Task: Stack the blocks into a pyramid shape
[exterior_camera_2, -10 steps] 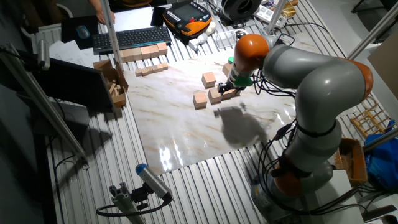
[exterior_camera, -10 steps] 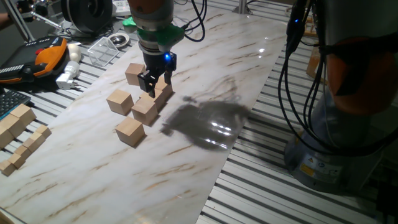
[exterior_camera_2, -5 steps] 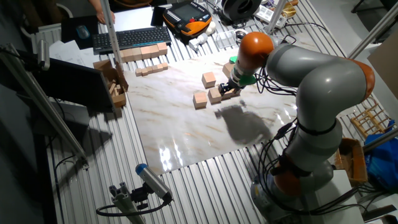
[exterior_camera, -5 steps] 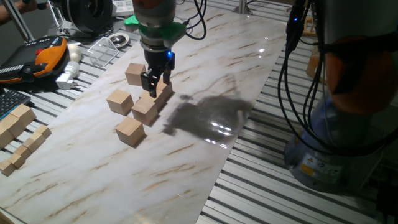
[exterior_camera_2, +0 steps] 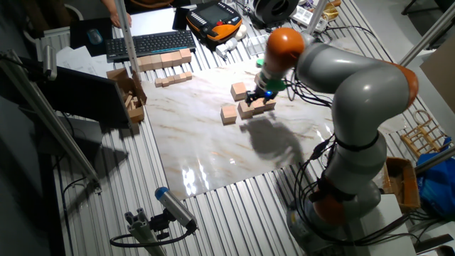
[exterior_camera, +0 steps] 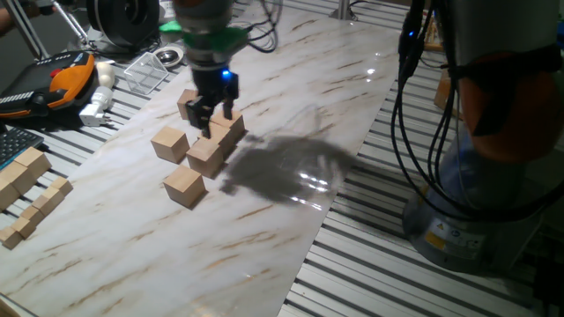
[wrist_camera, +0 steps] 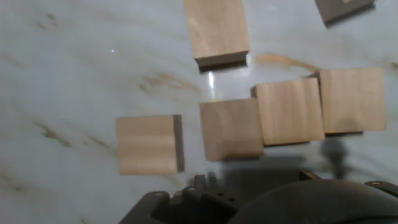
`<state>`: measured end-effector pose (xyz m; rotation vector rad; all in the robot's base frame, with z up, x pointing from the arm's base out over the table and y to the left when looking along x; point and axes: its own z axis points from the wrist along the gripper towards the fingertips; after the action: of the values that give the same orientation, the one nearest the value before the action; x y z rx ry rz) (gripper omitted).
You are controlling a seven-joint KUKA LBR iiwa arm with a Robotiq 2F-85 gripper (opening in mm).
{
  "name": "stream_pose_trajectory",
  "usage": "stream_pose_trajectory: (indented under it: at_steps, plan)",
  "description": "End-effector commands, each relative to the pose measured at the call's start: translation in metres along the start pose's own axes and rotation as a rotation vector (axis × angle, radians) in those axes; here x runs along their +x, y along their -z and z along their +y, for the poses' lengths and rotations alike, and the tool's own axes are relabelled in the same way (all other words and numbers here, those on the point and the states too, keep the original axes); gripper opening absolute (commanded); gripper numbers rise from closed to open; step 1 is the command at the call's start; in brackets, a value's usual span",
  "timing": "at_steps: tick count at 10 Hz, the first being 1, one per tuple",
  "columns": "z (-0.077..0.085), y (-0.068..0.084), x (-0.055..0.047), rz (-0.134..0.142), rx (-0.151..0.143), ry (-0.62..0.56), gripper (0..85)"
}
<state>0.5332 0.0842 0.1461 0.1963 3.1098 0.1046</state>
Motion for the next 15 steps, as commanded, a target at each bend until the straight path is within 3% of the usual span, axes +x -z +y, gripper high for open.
stream_pose_trajectory:
  at_steps: [1, 3, 5, 7, 10, 13, 15]
  plan:
    - [0.029, -0.001, -0.001, 0.000, 0.004, -0.006, 68.0]
    - [0.052, -0.003, -0.009, 0.010, 0.004, -0.035, 68.0]
    - [0.063, -0.013, -0.015, 0.006, 0.002, -0.047, 68.0]
    - [0.065, -0.024, -0.018, 0.005, -0.020, -0.043, 68.0]
    - [0.068, -0.034, -0.014, -0.010, -0.016, -0.034, 68.0]
    - [0.071, -0.048, -0.011, -0.019, -0.042, -0.017, 68.0]
    - [0.071, -0.047, -0.011, -0.019, -0.043, -0.017, 68.0]
